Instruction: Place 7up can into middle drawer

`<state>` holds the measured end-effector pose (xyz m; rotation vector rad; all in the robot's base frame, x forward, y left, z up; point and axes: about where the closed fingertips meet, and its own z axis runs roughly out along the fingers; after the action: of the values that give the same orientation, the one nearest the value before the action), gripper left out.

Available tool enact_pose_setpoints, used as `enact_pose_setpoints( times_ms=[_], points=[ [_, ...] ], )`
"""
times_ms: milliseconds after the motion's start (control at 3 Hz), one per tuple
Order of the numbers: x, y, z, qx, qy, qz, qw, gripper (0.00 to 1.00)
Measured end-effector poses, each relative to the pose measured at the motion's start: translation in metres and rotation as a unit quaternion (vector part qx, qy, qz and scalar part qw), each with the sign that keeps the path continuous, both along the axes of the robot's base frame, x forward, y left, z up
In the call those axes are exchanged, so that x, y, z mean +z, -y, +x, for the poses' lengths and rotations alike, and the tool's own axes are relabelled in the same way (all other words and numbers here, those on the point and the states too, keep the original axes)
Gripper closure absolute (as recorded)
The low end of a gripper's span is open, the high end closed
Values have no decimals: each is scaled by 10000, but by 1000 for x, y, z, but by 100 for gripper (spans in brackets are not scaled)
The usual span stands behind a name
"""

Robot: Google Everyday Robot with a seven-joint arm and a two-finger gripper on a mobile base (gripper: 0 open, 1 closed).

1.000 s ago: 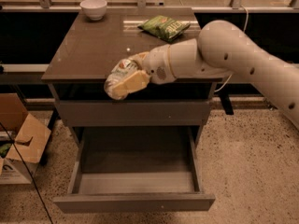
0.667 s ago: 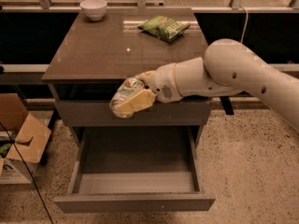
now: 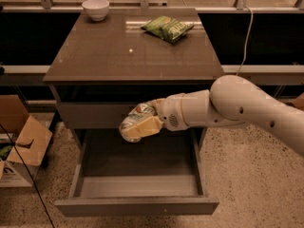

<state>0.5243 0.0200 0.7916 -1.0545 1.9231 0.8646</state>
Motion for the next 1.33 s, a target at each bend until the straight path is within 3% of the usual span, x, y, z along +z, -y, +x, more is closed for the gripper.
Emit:
enact_pose_setpoints(
  times_ms=[333, 667, 1000, 1333],
  points=[
    [-30, 2, 8, -214, -160, 50, 9996, 100],
    [-95, 10, 30, -428, -454, 207, 9978, 100],
    [-95, 10, 30, -427, -454, 207, 9978, 100],
    [-130, -8, 39, -217, -779, 240, 9964, 100]
  ],
)
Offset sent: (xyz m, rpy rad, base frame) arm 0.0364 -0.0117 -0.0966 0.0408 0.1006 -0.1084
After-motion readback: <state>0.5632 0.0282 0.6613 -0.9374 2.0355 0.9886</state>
